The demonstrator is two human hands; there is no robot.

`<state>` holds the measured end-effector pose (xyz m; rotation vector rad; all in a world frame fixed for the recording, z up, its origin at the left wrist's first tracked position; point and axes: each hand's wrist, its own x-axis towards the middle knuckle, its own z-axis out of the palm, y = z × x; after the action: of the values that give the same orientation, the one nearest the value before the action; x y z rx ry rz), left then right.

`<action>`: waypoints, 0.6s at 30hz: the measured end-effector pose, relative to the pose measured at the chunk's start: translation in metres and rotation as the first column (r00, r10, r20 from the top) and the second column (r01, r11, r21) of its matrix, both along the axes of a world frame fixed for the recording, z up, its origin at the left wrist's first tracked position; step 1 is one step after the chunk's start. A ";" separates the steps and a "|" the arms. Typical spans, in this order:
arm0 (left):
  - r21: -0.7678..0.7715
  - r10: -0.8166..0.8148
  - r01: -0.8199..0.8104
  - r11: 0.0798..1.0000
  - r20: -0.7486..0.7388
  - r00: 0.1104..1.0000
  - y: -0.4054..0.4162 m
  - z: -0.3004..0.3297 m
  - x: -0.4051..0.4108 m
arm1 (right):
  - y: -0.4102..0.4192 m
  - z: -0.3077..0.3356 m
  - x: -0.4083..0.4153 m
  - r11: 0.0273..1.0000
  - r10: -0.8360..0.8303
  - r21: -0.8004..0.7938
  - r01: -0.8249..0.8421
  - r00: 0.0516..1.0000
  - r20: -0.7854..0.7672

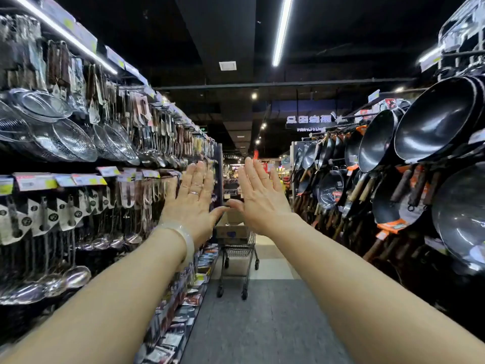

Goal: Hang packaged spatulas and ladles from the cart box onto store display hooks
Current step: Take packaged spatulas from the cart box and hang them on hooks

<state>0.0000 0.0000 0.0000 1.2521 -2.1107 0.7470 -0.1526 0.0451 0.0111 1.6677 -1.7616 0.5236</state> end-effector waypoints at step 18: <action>0.080 -0.012 0.010 0.997 0.020 1.000 -0.312 -0.040 -0.178 | -0.316 -0.038 -0.176 0.993 -0.003 0.119 0.005 1.000 -0.017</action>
<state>-0.1778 -0.3116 -0.0404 1.2787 -2.1816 0.6800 -0.3282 -0.2706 -0.0272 1.7445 -1.8148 0.4087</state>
